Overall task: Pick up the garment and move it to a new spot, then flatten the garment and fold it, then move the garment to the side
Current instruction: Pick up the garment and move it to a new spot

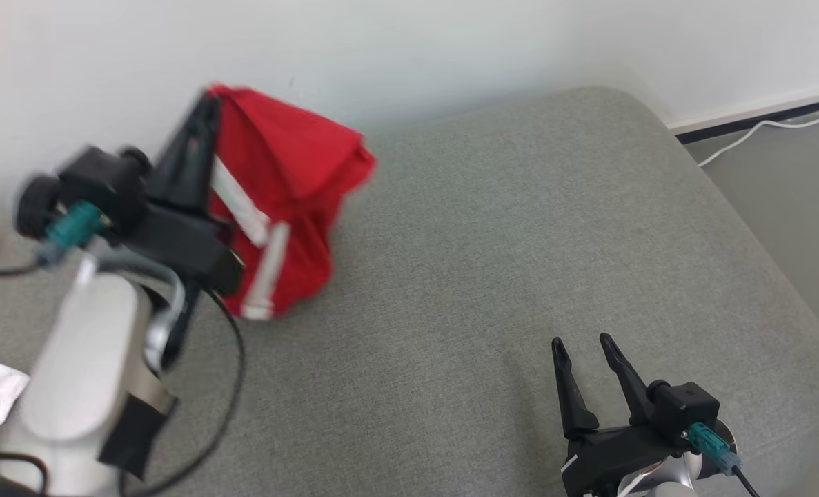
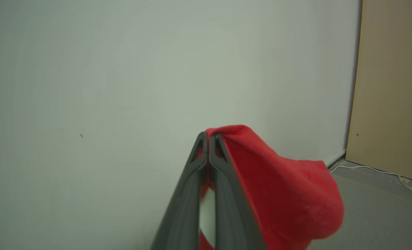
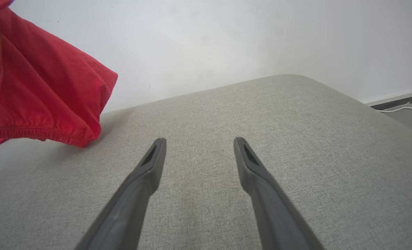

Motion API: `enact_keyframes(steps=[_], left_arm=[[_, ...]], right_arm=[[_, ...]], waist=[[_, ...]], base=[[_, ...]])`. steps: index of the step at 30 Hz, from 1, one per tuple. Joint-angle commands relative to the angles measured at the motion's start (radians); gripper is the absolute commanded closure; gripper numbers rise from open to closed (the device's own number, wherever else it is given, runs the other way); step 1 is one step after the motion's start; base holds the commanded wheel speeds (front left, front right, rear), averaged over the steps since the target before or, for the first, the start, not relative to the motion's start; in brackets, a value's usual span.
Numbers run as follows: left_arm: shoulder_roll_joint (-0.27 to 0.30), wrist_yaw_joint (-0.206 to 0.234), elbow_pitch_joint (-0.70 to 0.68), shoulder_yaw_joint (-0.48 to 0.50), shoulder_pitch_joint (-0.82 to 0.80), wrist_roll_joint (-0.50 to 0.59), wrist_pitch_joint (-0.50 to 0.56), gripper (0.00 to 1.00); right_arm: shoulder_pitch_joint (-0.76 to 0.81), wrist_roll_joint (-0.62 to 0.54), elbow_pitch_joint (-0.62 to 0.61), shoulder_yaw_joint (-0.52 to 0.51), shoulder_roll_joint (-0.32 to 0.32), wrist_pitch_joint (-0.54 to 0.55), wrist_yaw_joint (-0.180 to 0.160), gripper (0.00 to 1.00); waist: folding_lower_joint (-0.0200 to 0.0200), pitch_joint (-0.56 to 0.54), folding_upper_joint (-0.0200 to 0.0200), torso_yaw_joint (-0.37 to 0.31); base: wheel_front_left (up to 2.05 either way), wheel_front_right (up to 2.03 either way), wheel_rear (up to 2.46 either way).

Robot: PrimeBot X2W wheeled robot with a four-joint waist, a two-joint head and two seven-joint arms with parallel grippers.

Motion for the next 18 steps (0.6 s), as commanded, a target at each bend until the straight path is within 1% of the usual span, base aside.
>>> enact_keyframes(steps=[1,5,7,9,14,18], left_arm=[[-0.008,0.003,-0.013,-0.007,0.033,-0.013,0.002,1.0],[-0.072,0.024,-0.03,-0.033,0.121,-0.041,-0.009,1.0],[-0.11,0.018,-0.023,-0.06,0.156,-0.056,-0.015,1.0],[-0.135,0.012,-0.004,-0.09,0.183,-0.059,-0.025,1.0],[-0.186,0.004,0.065,-0.159,0.232,-0.083,-0.06,1.0],[-0.2,-0.013,0.129,-0.22,0.258,-0.116,-0.086,1.0]], right_arm=[[0.003,-0.005,-0.005,0.0,0.0,-0.004,0.0,0.0],[0.003,-0.011,-0.009,-0.005,0.0,-0.005,0.0,0.0],[0.0,-0.015,-0.008,-0.006,0.0,-0.004,0.0,0.0],[-0.006,-0.016,-0.007,-0.005,0.0,-0.001,0.0,0.0],[-0.01,-0.02,-0.009,0.001,0.0,0.007,0.0,0.0],[-0.008,-0.016,-0.007,0.012,0.0,0.009,0.0,0.0]], waist=[[0.0001,0.006,0.0001,-0.008],[0.0001,0.012,0.0001,-0.009],[0.0001,0.014,0.0001,-0.005],[0.0001,0.015,0.0001,-0.002],[0.0001,0.012,0.0001,0.0],[0.0001,0.008,0.0001,-0.009]], base=[[0.0,0.0,0.0],[0.0,0.0,0.0],[0.0,0.0,0.0],[0.0,0.0,0.0],[0.0,0.0,0.0],[0.0,0.0,0.0]])
